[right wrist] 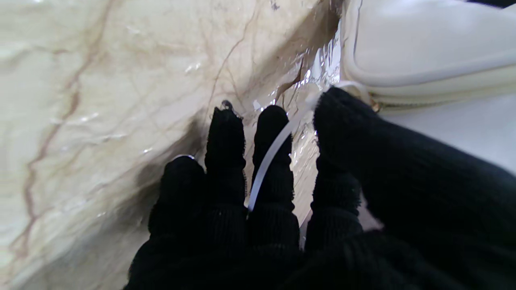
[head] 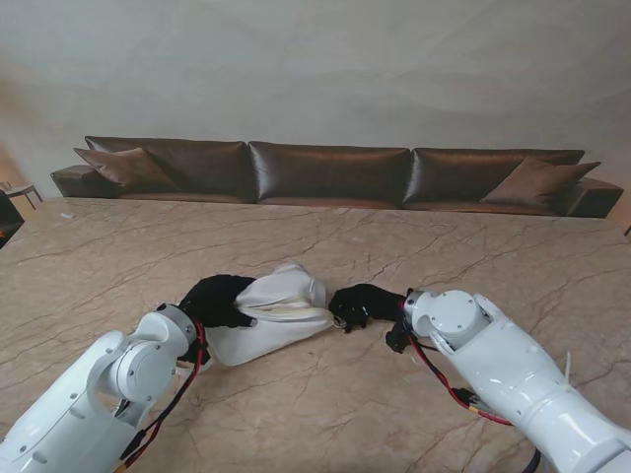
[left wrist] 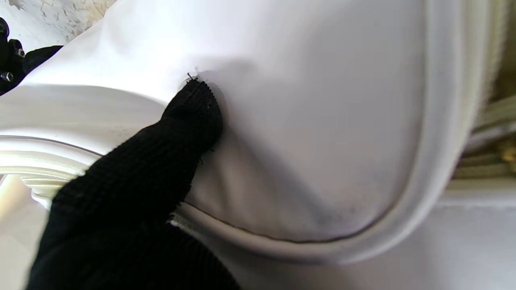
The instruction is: Pack the cosmetics bag
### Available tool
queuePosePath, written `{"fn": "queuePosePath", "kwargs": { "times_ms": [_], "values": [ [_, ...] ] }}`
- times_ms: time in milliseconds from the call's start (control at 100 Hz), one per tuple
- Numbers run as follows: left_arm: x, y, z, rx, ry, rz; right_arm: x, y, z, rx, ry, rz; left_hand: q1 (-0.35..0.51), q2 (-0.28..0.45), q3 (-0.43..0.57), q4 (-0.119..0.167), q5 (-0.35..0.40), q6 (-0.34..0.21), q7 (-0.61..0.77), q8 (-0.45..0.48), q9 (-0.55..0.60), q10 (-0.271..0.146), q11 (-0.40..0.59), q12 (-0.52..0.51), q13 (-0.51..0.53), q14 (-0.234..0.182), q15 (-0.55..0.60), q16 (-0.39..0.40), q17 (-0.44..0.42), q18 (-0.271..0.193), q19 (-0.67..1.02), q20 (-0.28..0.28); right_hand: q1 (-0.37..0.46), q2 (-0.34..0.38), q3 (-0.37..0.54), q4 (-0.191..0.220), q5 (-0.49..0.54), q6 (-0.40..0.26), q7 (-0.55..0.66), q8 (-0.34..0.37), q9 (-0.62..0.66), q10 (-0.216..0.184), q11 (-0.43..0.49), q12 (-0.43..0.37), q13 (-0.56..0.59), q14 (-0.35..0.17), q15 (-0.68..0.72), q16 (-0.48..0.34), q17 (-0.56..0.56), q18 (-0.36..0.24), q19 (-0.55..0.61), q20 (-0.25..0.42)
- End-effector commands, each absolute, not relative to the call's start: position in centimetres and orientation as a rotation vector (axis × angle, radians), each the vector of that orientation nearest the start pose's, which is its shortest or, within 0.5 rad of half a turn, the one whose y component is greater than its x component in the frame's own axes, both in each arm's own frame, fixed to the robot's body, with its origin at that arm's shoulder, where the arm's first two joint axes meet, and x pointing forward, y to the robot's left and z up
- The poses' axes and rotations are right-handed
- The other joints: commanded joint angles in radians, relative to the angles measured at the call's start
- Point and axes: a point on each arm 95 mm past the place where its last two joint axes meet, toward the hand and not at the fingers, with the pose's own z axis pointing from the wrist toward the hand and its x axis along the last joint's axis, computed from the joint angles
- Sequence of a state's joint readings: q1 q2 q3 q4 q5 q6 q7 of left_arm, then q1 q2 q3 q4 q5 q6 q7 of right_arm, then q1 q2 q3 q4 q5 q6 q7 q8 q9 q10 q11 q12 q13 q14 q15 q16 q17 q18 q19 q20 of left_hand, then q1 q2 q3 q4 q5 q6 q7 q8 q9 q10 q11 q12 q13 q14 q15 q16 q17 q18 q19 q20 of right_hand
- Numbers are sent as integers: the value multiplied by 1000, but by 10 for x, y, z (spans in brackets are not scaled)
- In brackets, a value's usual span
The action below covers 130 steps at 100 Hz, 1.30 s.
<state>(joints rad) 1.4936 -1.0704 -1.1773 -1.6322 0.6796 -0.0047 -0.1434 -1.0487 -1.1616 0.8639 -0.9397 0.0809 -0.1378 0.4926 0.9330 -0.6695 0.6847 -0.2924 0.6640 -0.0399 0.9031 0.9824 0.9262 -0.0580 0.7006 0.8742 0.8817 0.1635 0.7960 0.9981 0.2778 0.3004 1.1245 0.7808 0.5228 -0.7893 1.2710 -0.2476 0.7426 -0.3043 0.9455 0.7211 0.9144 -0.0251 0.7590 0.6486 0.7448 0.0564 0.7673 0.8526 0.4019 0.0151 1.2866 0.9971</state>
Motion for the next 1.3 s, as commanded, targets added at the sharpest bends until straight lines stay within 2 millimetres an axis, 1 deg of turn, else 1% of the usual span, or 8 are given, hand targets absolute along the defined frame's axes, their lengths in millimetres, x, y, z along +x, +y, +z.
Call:
{"fn": "queuePosePath", "kwargs": {
  "times_ms": [0,100,230,380,700,930,1090,1290],
  "values": [
    [416,-15,-302,-1483,1502,-1654,476,16,-407,-2114,-1429,-1462,188,356,162,131,145,-194,284,102,75,-118,137,60,35,11,51,28,-18,16,-3,19,51,-36,41,-34,64,-69,84,-6,81,-14,42,24,97,52,53,32,30,225,-52,15],
    [416,-15,-302,-1484,1503,-1653,475,15,-407,-2120,-1434,-1461,187,353,164,129,145,-196,283,100,75,-119,134,62,36,10,48,27,-19,15,-5,19,59,-49,36,-46,79,-67,86,-36,123,-4,27,10,147,55,68,46,67,240,-50,-2],
    [416,-15,-302,-1486,1501,-1651,473,14,-408,-2121,-1408,-1438,187,351,166,127,146,-196,282,100,77,-119,132,62,36,10,46,26,-21,14,-7,17,100,22,20,-43,104,32,62,-235,83,24,59,104,80,88,122,151,-7,242,-63,-11],
    [416,-16,-303,-1484,1502,-1653,471,15,-412,-2125,-1342,-1440,185,350,169,126,146,-194,282,98,78,-119,131,65,37,13,45,26,-26,11,-13,15,79,64,6,-39,121,54,33,-335,36,13,83,185,-4,71,149,205,-54,201,-50,9],
    [416,-17,-304,-1488,1503,-1649,468,14,-419,-2105,-1222,-1400,186,348,167,121,145,-195,281,95,78,-120,129,66,34,12,38,25,-35,12,-20,11,-116,27,-126,-36,60,26,31,-196,-104,-19,66,118,-126,55,83,162,-90,151,-7,53],
    [416,-18,-304,-1491,1499,-1653,467,21,-423,-2088,-1305,-1423,186,346,168,119,145,-196,281,94,77,-121,127,66,34,11,35,26,-38,13,-23,9,-27,-97,-144,-100,49,-33,59,-131,-99,-46,84,91,-99,39,79,145,-60,151,17,70],
    [416,-18,-304,-1494,1493,-1655,465,28,-428,-2086,-1287,-1438,186,345,171,118,145,-194,281,93,79,-119,127,67,36,13,36,27,-37,15,-22,10,66,-1,-21,-55,95,-46,69,-124,-38,-39,89,137,-65,39,98,142,-47,162,18,65],
    [416,-16,-307,-1500,1499,-1643,462,30,-433,-2105,-1170,-1448,185,342,176,120,146,-190,279,90,81,-114,126,67,37,17,38,28,-40,20,-20,12,132,86,-43,-52,115,-69,70,-121,-30,-38,67,159,-72,39,108,143,-57,162,11,55]
  ]
}}
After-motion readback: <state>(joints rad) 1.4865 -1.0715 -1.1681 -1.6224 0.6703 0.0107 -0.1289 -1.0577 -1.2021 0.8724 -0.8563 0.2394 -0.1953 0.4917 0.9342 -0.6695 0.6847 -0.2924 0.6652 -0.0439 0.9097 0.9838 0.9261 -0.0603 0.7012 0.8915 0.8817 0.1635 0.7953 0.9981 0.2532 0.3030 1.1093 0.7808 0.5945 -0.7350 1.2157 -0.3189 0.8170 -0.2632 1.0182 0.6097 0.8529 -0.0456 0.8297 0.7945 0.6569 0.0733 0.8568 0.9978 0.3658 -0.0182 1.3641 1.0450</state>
